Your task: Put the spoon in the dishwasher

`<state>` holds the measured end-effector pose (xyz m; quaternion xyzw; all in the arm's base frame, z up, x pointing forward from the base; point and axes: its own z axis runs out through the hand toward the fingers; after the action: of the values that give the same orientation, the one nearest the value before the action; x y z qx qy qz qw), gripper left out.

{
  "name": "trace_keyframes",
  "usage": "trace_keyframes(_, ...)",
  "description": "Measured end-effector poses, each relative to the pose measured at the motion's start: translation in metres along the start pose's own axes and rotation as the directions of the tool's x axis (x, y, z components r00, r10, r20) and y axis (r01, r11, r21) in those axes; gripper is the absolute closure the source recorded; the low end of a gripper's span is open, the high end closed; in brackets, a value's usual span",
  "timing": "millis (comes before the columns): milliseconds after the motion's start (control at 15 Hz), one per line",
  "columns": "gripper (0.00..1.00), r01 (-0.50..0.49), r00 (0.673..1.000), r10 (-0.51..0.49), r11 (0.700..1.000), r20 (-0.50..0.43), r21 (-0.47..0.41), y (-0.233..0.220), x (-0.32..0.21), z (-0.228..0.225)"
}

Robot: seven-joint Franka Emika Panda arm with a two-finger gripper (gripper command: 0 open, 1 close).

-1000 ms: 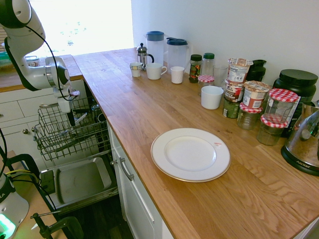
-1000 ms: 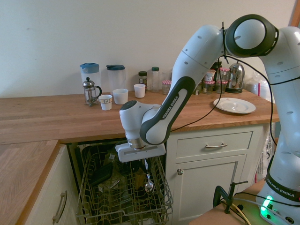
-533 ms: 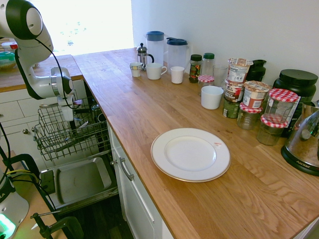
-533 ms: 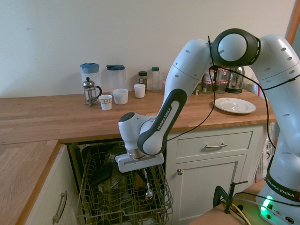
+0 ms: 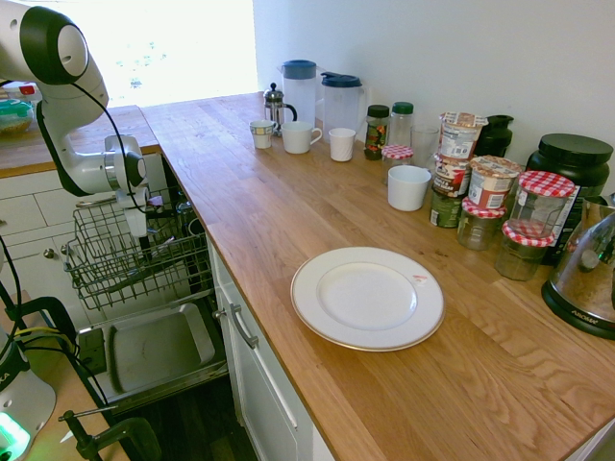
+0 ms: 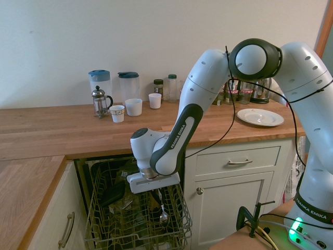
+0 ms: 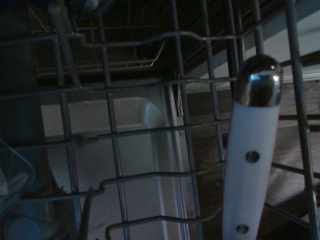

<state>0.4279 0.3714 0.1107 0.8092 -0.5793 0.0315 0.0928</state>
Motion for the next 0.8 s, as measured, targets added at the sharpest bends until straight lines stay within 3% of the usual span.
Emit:
trace_keyframes(467,0.00,0.003,1.000,-0.003,1.000,-0.004,0.013,0.000,-0.002,0.000)
trace_keyframes(800,0.00,-0.042,0.998,0.045,0.996,-0.032,0.078,0.024,0.004,-0.058)
